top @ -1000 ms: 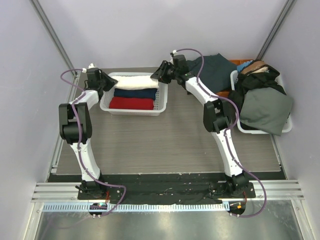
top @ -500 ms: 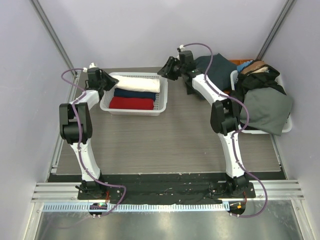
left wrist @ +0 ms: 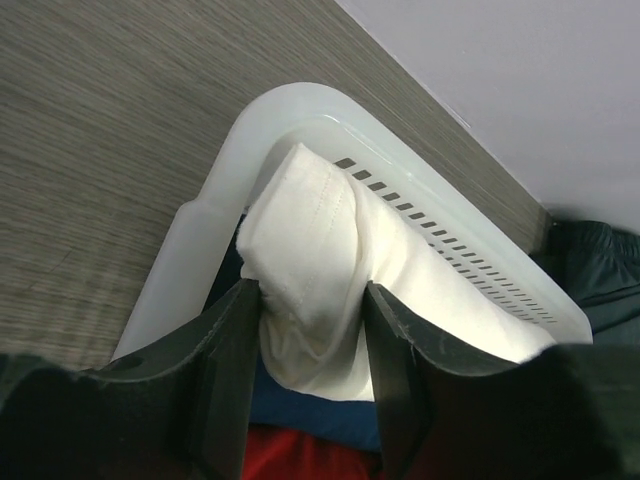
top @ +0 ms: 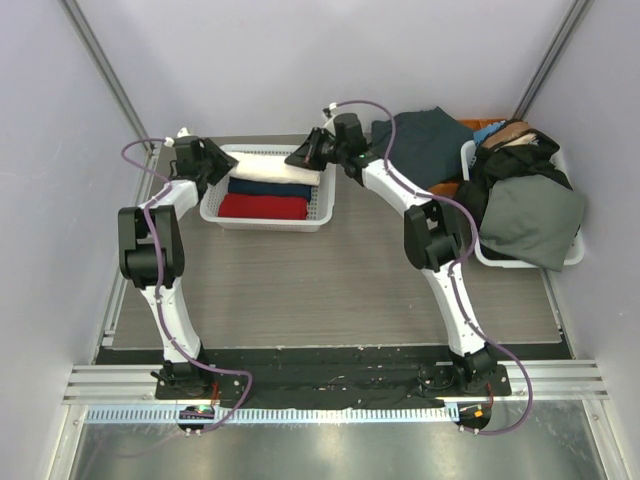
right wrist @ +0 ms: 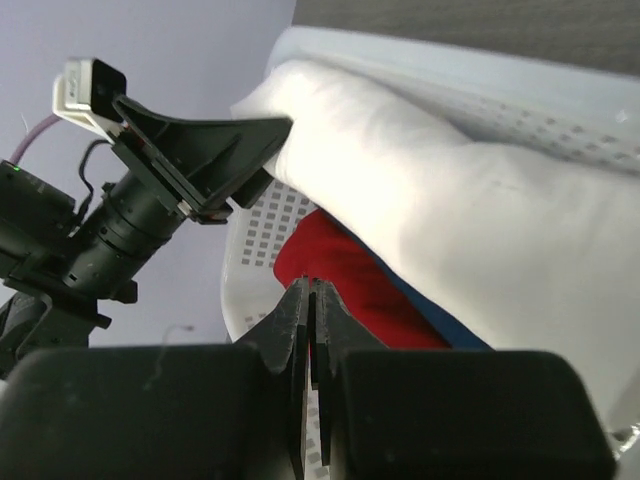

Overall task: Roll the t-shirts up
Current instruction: Place the T-shirt in the bin.

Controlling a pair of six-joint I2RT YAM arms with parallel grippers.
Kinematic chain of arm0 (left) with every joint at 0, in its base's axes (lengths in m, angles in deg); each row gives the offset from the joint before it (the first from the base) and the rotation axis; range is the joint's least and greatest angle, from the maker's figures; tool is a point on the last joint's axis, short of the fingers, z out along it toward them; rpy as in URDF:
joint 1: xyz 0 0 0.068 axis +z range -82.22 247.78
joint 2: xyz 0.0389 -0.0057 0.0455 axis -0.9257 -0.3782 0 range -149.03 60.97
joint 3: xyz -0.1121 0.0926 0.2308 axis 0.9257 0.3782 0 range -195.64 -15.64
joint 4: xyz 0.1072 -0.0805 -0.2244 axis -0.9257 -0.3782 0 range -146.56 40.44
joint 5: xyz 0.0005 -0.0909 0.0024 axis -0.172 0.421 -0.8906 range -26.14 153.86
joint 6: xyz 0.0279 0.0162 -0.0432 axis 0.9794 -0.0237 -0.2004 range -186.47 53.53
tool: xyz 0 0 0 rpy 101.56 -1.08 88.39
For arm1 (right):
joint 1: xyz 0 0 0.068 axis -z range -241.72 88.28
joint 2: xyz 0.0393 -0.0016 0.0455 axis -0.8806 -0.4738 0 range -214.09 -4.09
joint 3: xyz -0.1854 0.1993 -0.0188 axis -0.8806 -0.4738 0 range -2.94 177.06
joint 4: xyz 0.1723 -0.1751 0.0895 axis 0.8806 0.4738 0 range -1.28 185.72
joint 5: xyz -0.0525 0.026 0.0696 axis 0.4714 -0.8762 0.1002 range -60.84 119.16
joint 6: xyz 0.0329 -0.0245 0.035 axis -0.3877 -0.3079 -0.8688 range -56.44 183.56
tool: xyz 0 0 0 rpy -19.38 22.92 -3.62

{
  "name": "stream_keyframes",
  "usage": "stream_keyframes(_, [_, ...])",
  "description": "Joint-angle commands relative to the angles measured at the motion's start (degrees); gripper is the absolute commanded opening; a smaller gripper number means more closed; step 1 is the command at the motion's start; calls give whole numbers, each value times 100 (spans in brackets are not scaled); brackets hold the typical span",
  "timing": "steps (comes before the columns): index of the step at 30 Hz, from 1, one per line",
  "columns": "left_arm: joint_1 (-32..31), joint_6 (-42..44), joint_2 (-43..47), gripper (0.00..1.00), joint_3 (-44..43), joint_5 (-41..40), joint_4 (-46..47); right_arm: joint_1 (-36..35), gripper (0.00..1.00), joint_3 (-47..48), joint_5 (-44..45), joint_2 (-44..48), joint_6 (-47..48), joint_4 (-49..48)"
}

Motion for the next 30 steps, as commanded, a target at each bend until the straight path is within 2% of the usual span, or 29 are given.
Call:
stream_keyframes(1, [-26,236,462,50,-302,-145,-414,-135,6,429,-282,-301,-378,-399])
stream_keyframes(8, [-35,325,717,59,-469,-172,-661,-180,4,562,87,-723,-606,-688])
stream_keyframes(14, [-18,377,1077,60,-469,-120,-889,-180,3,606,132,-838,-712,-750])
stream_keyframes(18, [-18,212,1147,46,-434,354,-943,-189,4,528,61,-663,-651,-768])
stream_keyframes(19, [-35,150,1139,37,-399,555,-916,-189,4,510,61,-610,-624,-768])
stream_keyframes(25, [-167,70,1025,8,-266,662,-749,-189,4,351,114,-329,-493,-742])
stream_keyframes(30, [-158,43,384,1,-854,654,-854,-180,3,404,211,-398,-501,-689])
